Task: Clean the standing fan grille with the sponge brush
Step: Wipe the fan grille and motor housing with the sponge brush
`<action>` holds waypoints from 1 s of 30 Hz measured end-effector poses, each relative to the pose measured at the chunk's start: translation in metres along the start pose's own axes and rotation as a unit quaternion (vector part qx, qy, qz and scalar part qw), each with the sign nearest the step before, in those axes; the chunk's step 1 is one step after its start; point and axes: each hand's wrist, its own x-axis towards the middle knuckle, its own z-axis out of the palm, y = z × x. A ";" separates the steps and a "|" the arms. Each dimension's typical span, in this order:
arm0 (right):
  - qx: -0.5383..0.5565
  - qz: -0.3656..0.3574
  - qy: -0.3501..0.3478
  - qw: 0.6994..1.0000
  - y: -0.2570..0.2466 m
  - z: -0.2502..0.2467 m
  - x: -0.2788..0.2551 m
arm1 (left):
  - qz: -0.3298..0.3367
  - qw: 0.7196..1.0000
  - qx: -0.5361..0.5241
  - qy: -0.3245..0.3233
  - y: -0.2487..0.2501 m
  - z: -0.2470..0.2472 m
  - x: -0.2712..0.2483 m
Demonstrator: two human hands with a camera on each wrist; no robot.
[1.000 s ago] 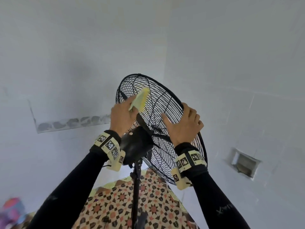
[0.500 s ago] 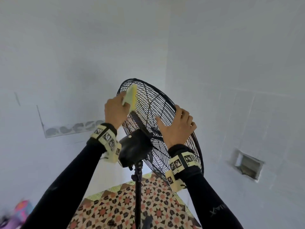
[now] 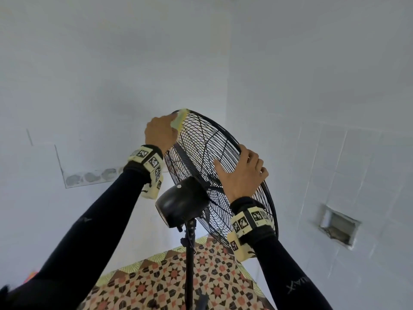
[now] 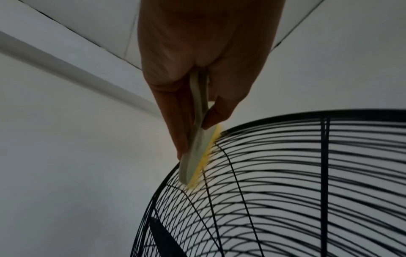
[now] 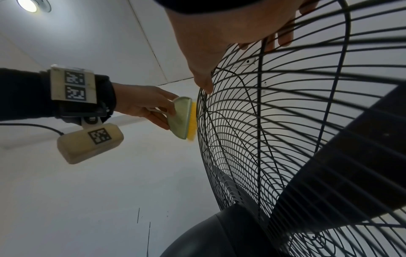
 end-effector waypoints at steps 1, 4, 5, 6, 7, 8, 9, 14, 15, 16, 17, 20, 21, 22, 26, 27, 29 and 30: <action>-0.001 0.004 -0.001 1.000 0.002 -0.001 -0.001 | 0.009 1.000 -0.003 -0.019 0.002 0.005 0.000; -0.007 0.013 0.003 1.000 0.009 -0.001 0.000 | 0.071 0.996 -0.005 -0.052 0.016 0.008 -0.005; -0.008 0.011 0.005 1.000 0.010 -0.001 0.001 | 0.102 0.993 0.001 -0.065 0.019 0.003 -0.005; -0.009 0.008 0.008 1.000 0.010 0.000 0.001 | 0.132 0.988 0.011 -0.080 0.023 -0.004 -0.005; -0.009 0.004 0.008 1.000 0.008 0.001 0.002 | 0.154 0.984 0.026 -0.088 0.024 -0.010 -0.002; -0.009 -0.001 0.007 1.000 0.007 0.002 0.002 | 0.155 0.984 0.038 -0.081 0.024 -0.016 0.002; -0.009 -0.005 0.003 1.000 0.005 0.002 0.003 | 0.140 0.987 0.046 -0.065 0.021 -0.018 0.008; -0.007 -0.001 -0.001 1.000 0.007 0.000 0.004 | 0.051 0.996 0.045 -0.053 0.016 -0.005 0.000; -0.009 0.003 0.001 1.000 0.009 0.000 0.004 | 0.064 0.995 0.033 -0.065 0.019 -0.001 -0.003; -0.011 0.007 0.003 1.000 0.011 0.000 0.004 | 0.084 0.993 0.020 -0.085 0.024 -0.002 -0.004; -0.013 0.008 0.005 1.000 0.011 0.000 0.004 | 0.101 0.989 0.006 -0.110 0.028 -0.007 -0.003; -0.008 -0.004 0.005 1.000 0.008 0.000 0.002 | 0.081 0.989 -0.021 -0.120 0.027 -0.026 0.017; -0.004 -0.008 0.005 1.000 0.006 -0.001 0.001 | 0.060 0.995 -0.007 -0.082 0.024 -0.030 0.025; 0.000 -0.011 0.006 1.000 0.005 -0.001 0.001 | 0.045 0.998 0.017 -0.035 0.020 -0.030 0.030; 0.002 -0.005 0.013 1.000 0.007 0.000 0.001 | 0.094 0.991 0.078 -0.045 0.028 -0.008 0.025; 0.002 -0.003 0.016 1.000 0.009 0.000 0.001 | 0.118 0.986 0.097 -0.068 0.032 -0.006 0.026; -0.001 -0.001 0.022 1.000 0.012 0.001 0.002 | 0.171 0.974 0.101 -0.111 0.041 -0.017 0.032; -0.003 -0.003 0.022 1.000 0.012 0.001 0.002 | 0.189 0.969 0.091 -0.132 0.045 -0.026 0.038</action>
